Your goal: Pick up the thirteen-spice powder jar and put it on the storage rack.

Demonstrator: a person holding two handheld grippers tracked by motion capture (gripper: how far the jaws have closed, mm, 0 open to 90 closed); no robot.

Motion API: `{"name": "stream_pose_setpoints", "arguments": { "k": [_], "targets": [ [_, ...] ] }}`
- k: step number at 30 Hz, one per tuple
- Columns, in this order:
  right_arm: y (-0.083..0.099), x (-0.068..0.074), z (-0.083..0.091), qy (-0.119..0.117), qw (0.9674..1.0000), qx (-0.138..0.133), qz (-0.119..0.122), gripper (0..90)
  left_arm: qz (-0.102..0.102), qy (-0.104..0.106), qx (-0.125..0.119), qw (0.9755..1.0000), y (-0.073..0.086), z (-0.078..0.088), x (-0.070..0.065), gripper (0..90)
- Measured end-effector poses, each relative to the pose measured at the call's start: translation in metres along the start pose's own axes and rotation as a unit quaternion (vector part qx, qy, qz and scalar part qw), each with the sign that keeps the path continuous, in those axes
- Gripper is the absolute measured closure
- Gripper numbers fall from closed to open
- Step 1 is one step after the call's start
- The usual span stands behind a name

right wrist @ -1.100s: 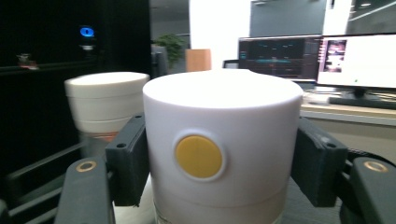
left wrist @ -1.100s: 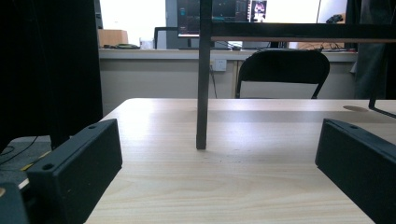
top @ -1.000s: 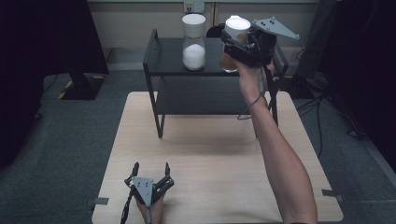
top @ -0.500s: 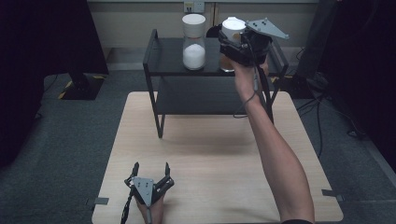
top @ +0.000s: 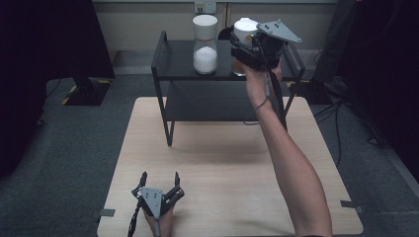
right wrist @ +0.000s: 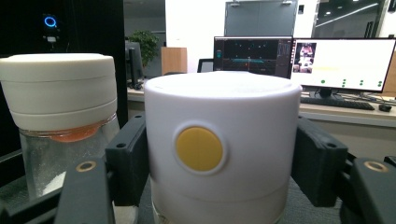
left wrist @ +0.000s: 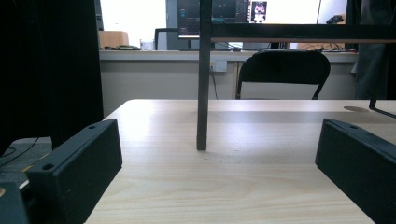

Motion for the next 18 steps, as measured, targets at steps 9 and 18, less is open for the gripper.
{"name": "stream_pose_setpoints", "arguments": {
  "k": [9,18],
  "targets": [
    [0.0026,-0.0004,0.0030,0.001,1.0000,-0.007,-0.003,30.3,0.000,0.001,0.000,1.0000,0.0001,0.0001,0.0001,0.0],
    [0.0018,-0.0021,0.0018,-0.004,1.0000,-0.003,-0.004,30.3,0.000,0.001,0.000,1.0000,0.0000,0.0000,0.0001,0.0]
  ]
}}
Point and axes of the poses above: each handheld gripper's, and its own axes: z roughly backward along the jaws, y roughly out of its underside, x roughly to its left, the point moved 10 cm from there along -z, roughly forward along the jaws, and after that the axes turned 4 degrees about y, right-handed, at the moved point
